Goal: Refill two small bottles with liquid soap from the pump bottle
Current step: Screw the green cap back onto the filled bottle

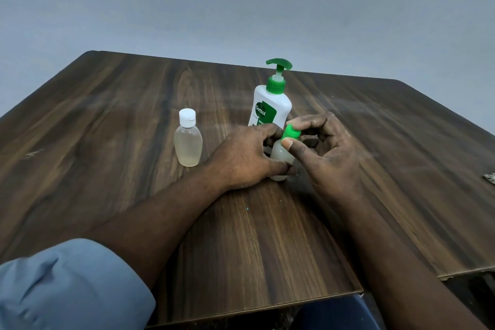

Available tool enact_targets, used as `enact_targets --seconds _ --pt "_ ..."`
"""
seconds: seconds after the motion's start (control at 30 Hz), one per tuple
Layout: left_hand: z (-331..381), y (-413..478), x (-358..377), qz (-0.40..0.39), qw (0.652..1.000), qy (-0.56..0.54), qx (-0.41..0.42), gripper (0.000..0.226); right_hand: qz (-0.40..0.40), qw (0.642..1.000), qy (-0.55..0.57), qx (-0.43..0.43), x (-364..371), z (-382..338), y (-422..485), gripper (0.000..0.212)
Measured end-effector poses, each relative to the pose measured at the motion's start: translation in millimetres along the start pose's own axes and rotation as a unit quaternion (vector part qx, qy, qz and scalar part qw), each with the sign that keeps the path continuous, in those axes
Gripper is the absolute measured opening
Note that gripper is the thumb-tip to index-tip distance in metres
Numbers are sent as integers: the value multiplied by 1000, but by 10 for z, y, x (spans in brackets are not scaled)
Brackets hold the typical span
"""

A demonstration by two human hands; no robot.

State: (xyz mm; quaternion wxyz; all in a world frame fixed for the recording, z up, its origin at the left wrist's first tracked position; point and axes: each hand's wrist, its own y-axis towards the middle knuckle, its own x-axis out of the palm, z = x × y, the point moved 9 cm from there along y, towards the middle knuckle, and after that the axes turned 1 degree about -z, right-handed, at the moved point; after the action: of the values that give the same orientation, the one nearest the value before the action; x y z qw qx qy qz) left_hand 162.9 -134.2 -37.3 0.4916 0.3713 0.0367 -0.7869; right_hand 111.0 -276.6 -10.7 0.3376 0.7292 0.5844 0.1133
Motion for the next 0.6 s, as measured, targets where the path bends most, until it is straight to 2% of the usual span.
enact_targets --seconds 0.13,0.33,0.6 --pt "-17 2 5 5 1000 -3 -8 43 -2 1000 21 4 0 10 -29 20" --pt "-5 -1 -3 4 1000 10 -4 45 21 1000 -1 20 -23 60 -27 27" --pt "-28 2 0 10 1000 5 -10 49 -10 999 51 12 30 17 -22 19"
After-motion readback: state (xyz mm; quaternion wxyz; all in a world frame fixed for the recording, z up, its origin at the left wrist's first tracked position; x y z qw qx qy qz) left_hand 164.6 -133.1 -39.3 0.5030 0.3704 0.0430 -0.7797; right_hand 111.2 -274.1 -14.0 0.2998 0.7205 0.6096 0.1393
